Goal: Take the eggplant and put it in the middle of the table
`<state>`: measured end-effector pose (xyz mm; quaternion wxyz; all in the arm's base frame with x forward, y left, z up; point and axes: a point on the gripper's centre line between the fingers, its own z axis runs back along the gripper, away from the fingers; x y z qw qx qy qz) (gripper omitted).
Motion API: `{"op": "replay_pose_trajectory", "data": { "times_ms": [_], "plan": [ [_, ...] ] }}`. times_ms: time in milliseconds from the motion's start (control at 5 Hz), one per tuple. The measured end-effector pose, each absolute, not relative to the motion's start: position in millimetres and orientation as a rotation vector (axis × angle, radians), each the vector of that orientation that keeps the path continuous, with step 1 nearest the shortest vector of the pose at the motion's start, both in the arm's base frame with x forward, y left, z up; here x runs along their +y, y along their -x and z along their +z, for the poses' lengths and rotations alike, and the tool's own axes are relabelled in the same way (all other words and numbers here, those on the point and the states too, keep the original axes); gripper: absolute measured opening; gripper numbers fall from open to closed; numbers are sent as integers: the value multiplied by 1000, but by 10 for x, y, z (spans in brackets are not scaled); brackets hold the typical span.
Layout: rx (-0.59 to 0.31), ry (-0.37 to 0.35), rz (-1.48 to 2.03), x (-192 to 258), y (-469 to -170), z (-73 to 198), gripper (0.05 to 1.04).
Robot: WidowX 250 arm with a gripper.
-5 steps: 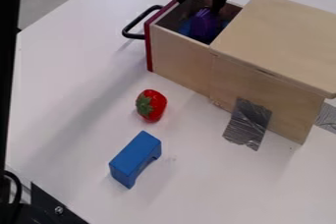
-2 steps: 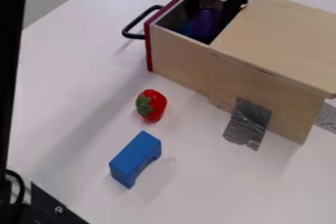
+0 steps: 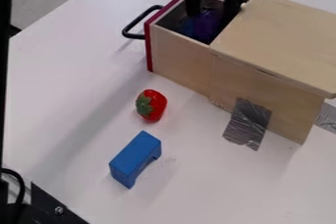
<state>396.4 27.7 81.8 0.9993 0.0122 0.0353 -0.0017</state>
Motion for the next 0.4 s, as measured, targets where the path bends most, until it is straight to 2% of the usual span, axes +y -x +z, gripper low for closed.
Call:
{"op": "replay_pose_trajectory", "data": {
  "times_ms": [400],
  "plan": [
    [75,-13,26,444,-3941,818,999]
  ]
}}
